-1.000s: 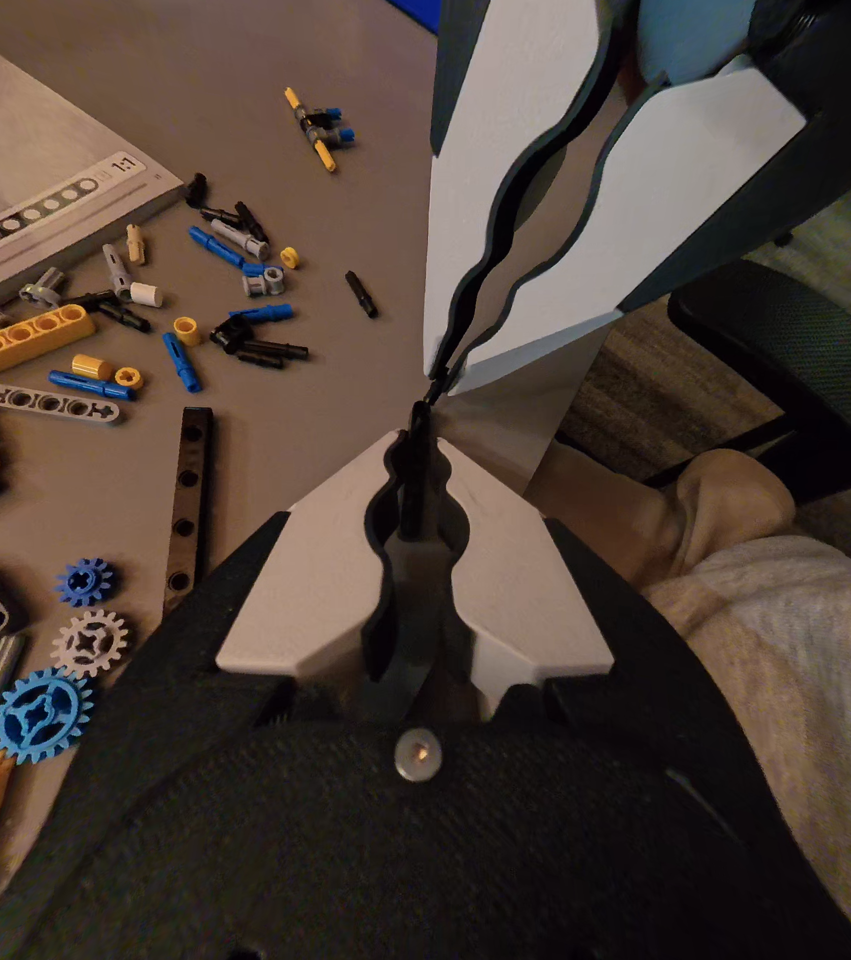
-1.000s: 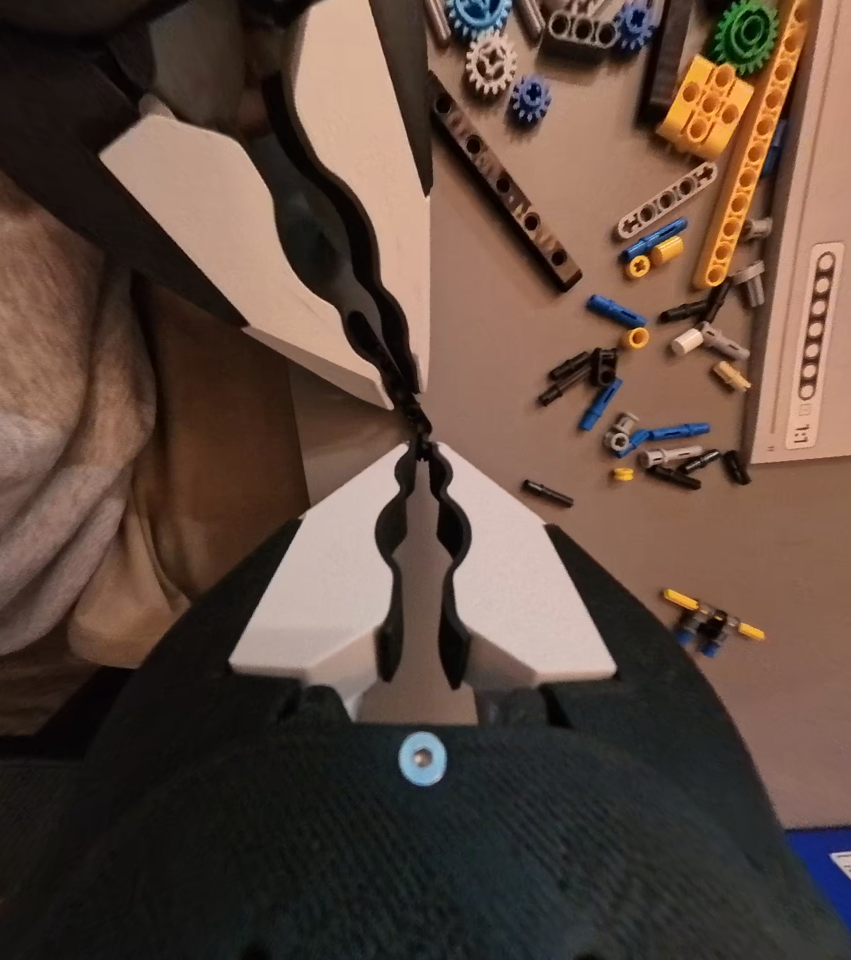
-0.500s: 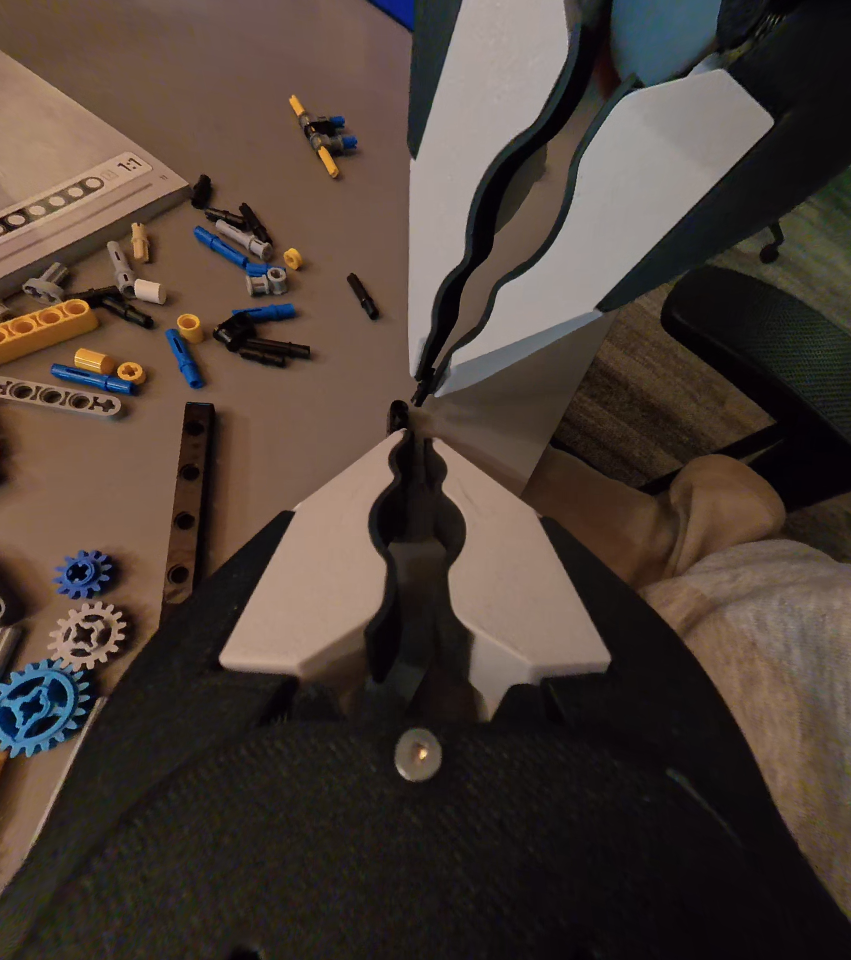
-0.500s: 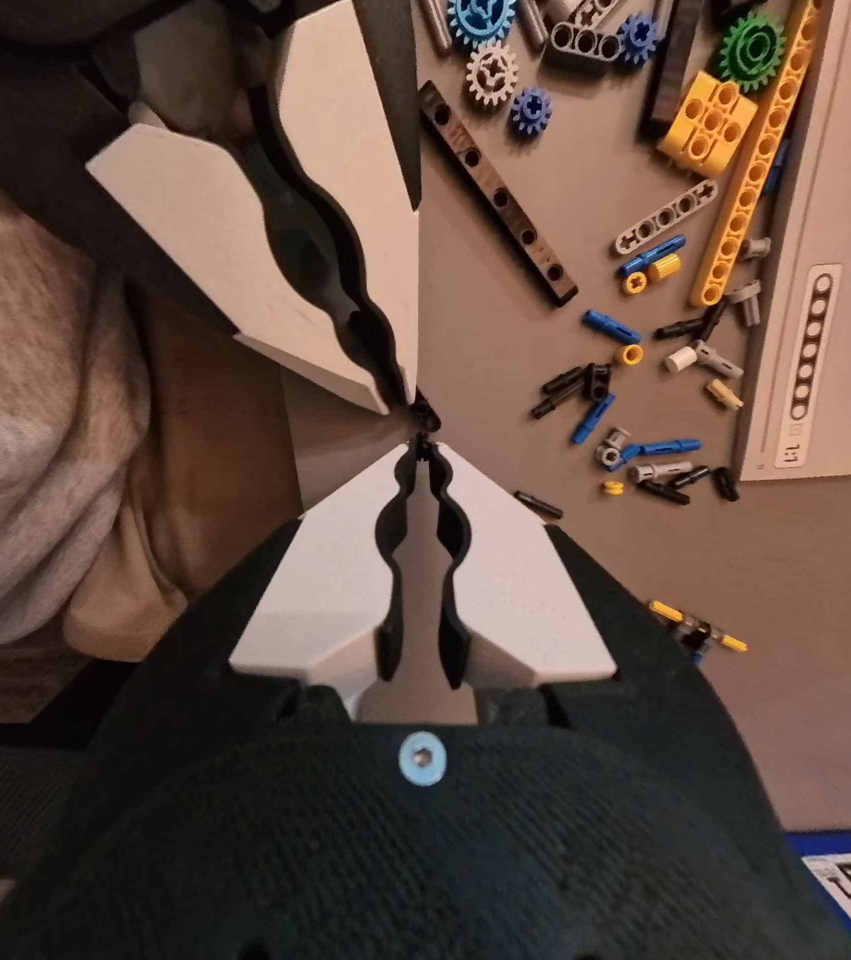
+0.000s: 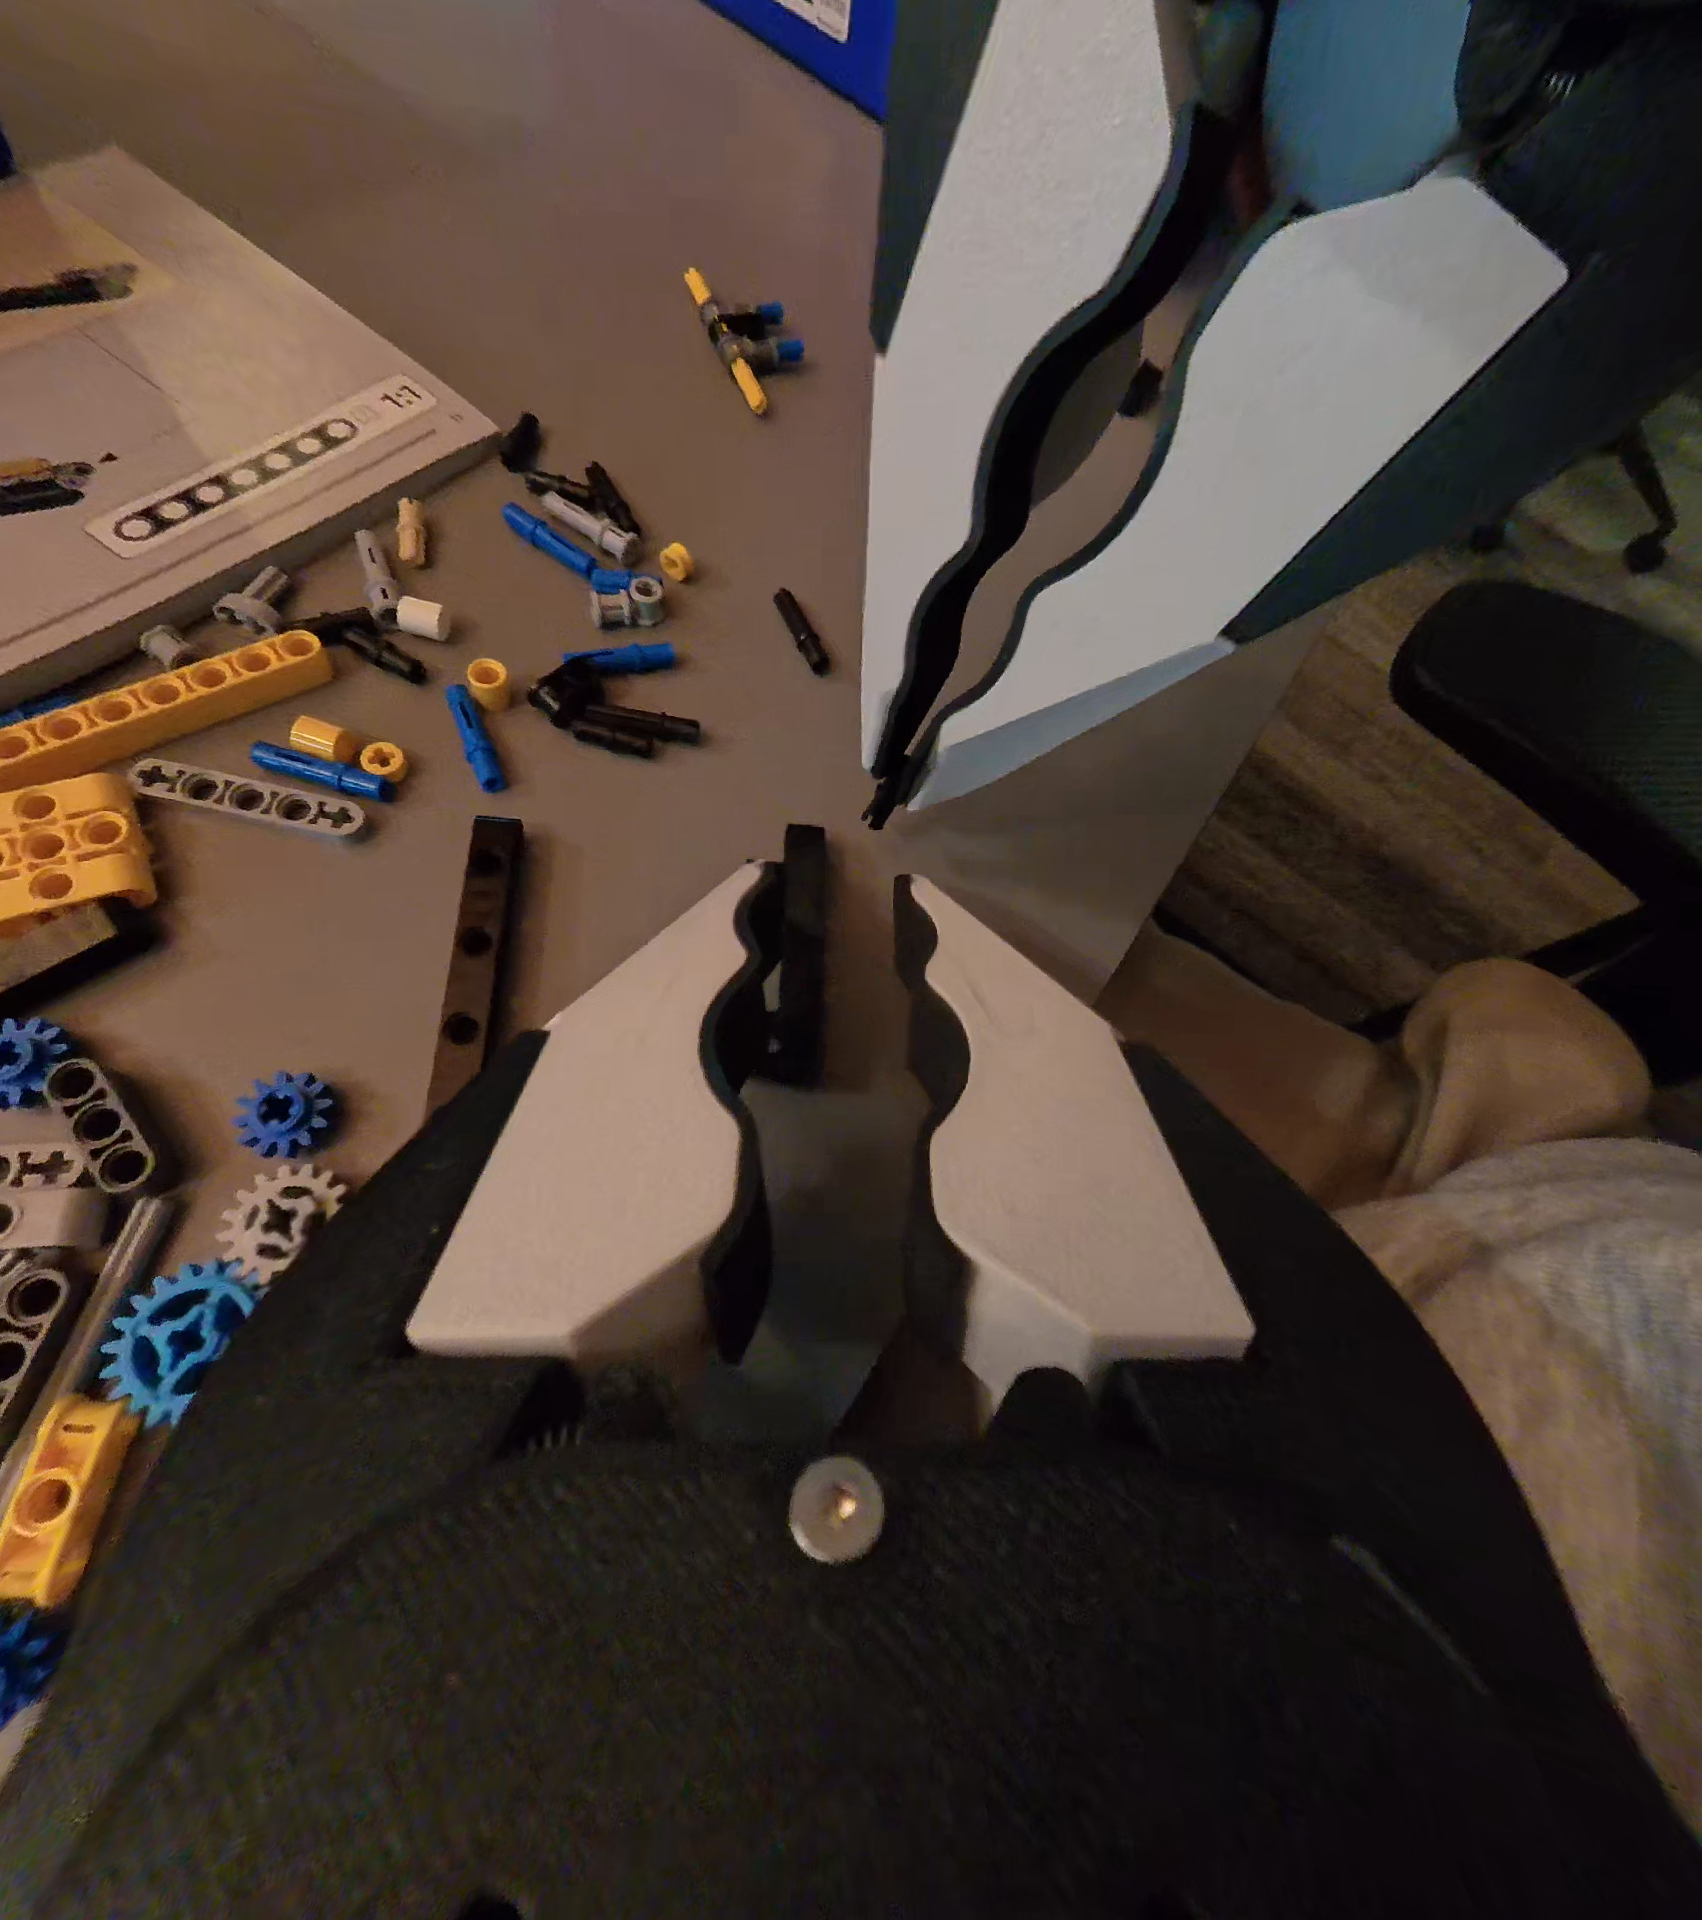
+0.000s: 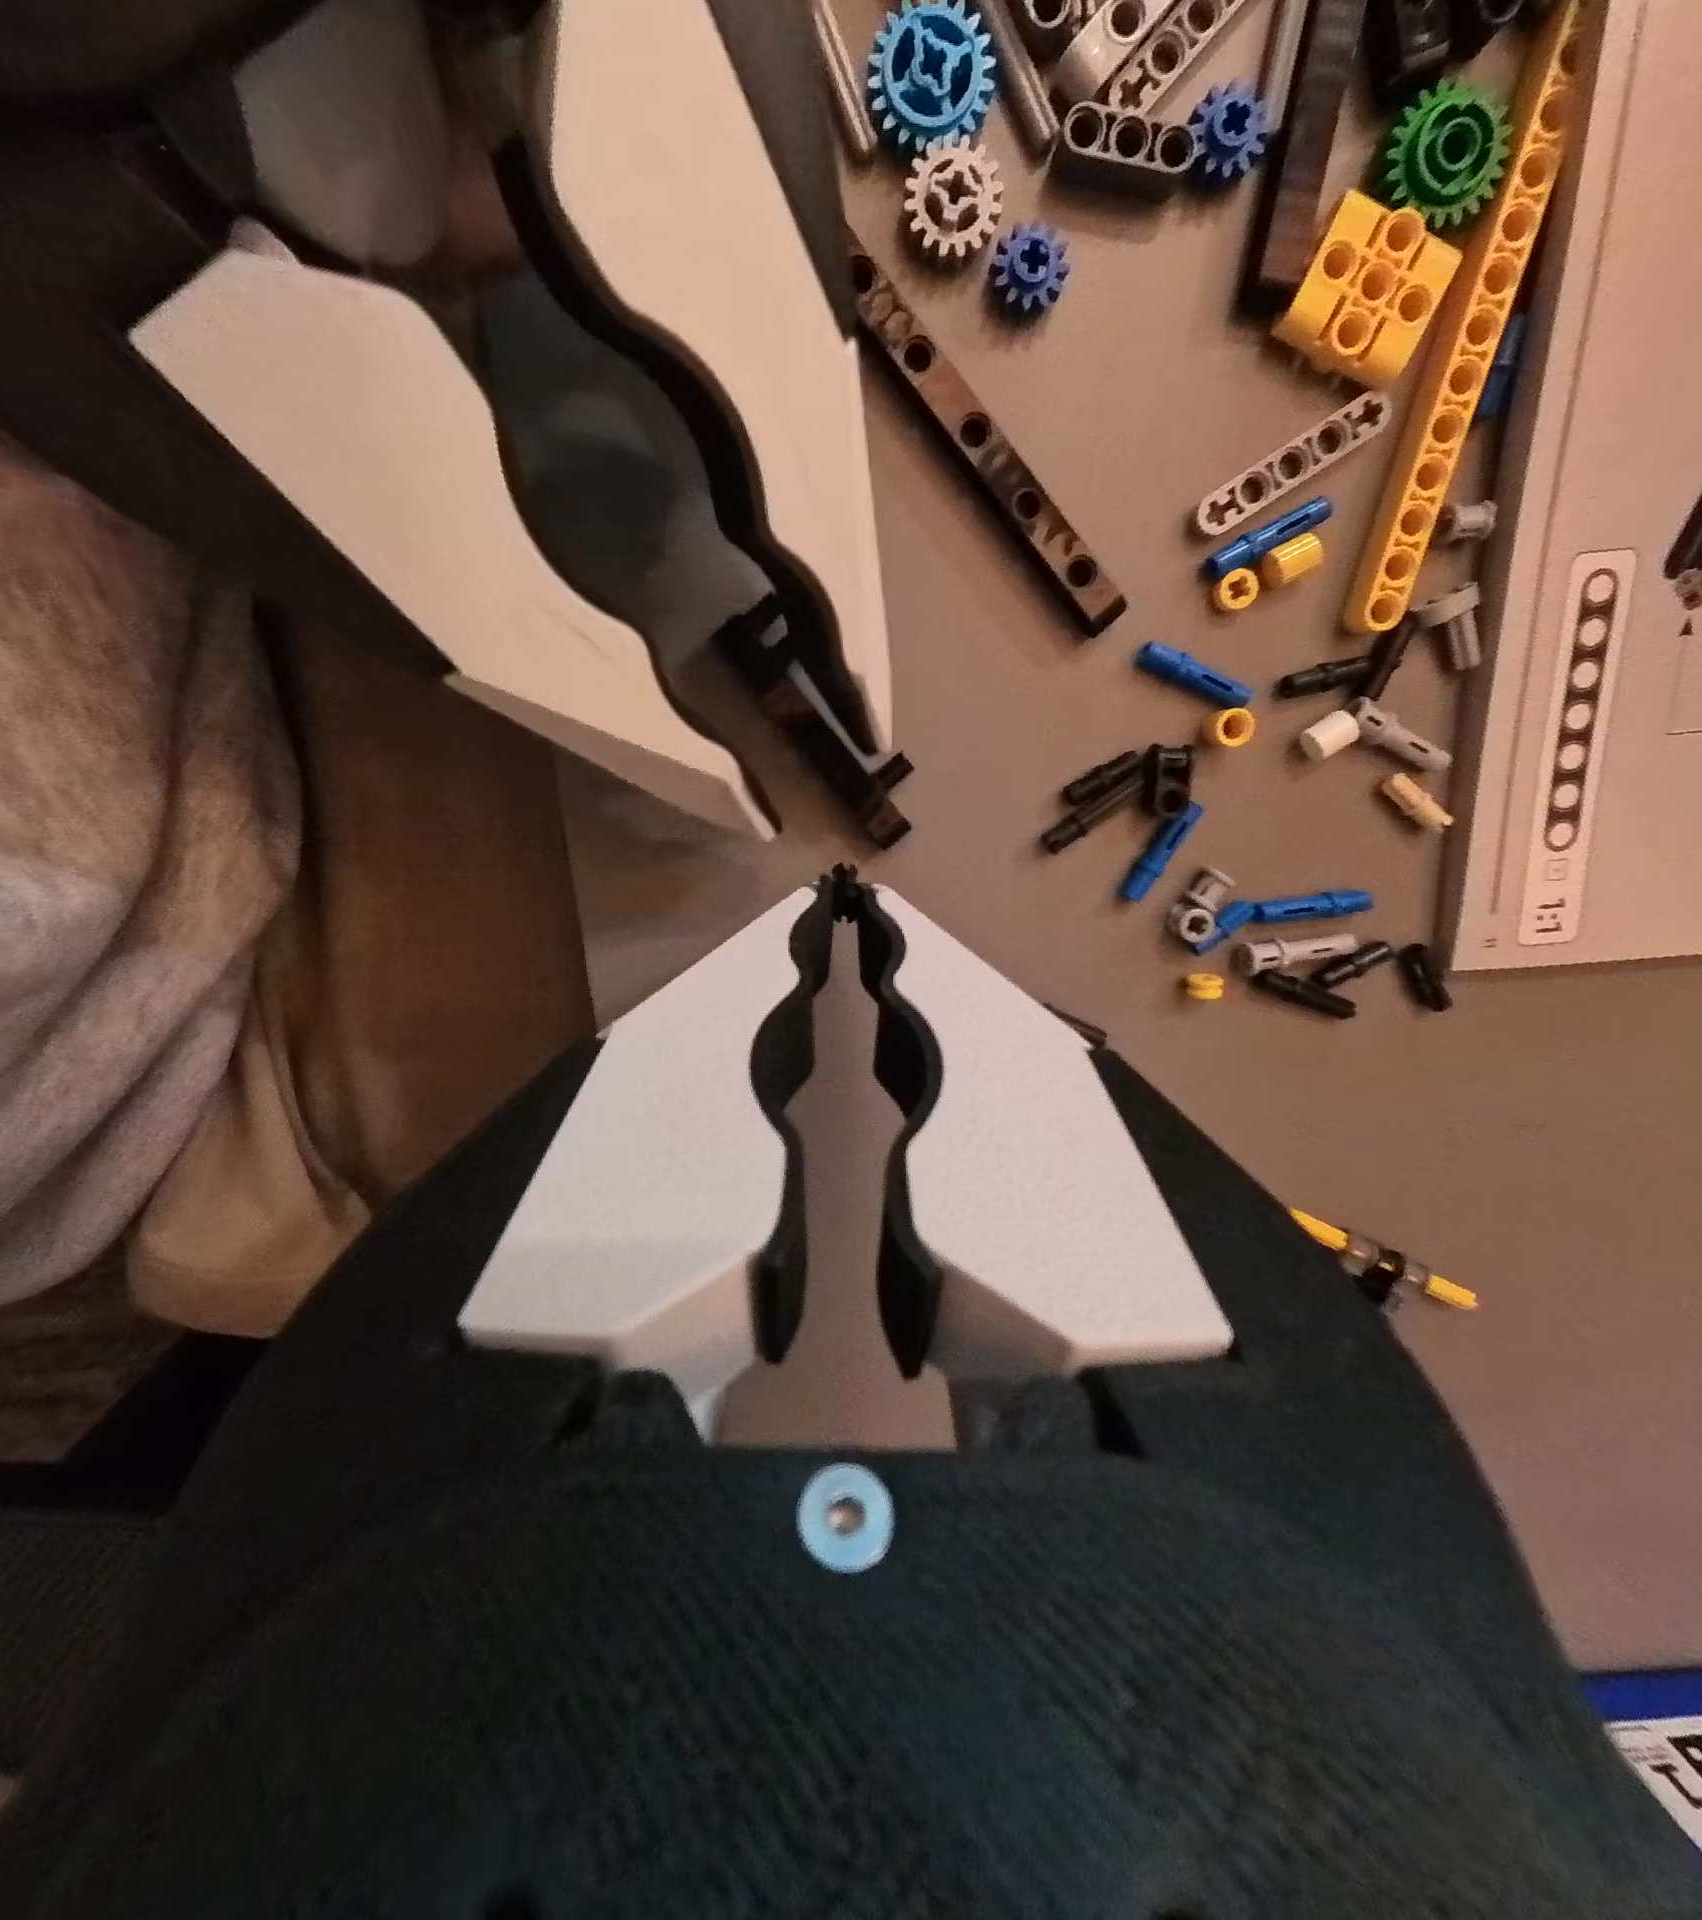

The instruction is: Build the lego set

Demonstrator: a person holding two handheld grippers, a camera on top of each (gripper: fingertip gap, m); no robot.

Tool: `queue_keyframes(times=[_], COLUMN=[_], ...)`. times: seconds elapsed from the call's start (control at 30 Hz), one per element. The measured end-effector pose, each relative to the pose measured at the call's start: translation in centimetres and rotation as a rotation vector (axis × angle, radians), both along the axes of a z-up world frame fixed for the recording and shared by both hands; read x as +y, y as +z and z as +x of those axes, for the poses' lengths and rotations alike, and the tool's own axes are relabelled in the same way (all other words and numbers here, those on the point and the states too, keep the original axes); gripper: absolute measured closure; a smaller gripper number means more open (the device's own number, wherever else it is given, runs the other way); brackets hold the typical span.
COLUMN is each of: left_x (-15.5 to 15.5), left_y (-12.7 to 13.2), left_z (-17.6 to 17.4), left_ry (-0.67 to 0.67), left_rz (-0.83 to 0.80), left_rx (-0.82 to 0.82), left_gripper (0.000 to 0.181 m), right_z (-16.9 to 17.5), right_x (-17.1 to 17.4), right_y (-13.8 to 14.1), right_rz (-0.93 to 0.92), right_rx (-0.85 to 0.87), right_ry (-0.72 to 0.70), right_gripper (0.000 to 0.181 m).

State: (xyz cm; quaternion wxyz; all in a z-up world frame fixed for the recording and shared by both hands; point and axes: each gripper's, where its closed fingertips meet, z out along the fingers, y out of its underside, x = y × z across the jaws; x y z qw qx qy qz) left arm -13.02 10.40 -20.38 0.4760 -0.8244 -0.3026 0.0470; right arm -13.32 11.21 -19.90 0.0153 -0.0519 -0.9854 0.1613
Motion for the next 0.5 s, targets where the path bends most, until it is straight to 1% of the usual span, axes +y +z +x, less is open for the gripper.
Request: queue_keyframes(times=[0.03, 0.2, 0.5], left_x=[-0.10, -0.33, -0.52], left_y=[0.10, -0.47, -0.88], left_z=[-0.11, -0.26, -0.40], left_ry=[0.006, 0.017, 0.019], left_rz=[0.008, -0.015, -0.049], left_rx=[-0.003, -0.020, -0.011], left_gripper=[0.160, 0.161, 0.170], right_z=[-0.04, -0.10, -0.15], right_x=[0.02, 0.06, 0.21], right_y=[0.04, 0.08, 0.06], right_rz=[-0.002, -0.011, -0.022], right_rx=[0.001, 0.002, 0.002], right_ry=[-0.001, -0.005, -0.017], right_gripper=[0.179, 0.179, 0.178])
